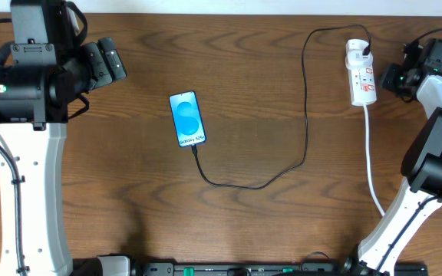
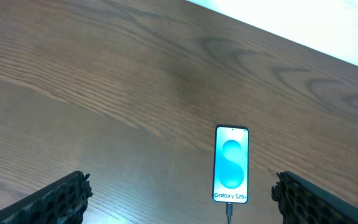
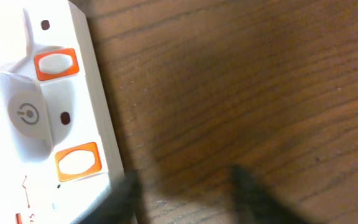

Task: Plug charger to phone and switch on socket
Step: 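Press the orange switch beside the plugged charger with the right gripper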

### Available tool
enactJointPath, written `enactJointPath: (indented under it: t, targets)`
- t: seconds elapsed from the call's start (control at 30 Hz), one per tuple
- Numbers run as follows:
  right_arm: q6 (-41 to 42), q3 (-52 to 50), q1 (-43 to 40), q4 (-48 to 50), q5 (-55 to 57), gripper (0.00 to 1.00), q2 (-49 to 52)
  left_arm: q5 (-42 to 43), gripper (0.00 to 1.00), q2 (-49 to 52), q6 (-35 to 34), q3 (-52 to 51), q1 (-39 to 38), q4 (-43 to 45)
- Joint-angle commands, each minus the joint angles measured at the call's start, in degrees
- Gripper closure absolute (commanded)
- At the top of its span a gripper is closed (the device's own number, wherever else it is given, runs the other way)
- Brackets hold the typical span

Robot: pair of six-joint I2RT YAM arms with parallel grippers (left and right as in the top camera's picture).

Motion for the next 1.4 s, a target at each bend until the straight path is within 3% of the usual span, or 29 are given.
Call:
enactJointPath:
  t: [0.0,0.03,0.43,1.37]
  targets:
    - [0.4,0.7,-0.2,-0.3,-1.6,0.94,0.2,-0.5,0.04,-0.3,0.1,0.9,0.1,-0.2]
    - [1.4,0.7,-0.6,-0.5,-2.4,0.99,0.0,-0.5,0.03,-0.3,0.1,0.9,0.1,-0.2]
    - [13.1,0.7,-5.1,1.1,-18.4,0.99,-0.5,-0.5,0.04,-0.3,0.1,0.9,0.1,-0.2]
    - [16.3,0.7,1.2,4.9,-13.7,0.99,0.8,-0.5,0.04,-0.3,0.1,0.9,0.1,-0.2]
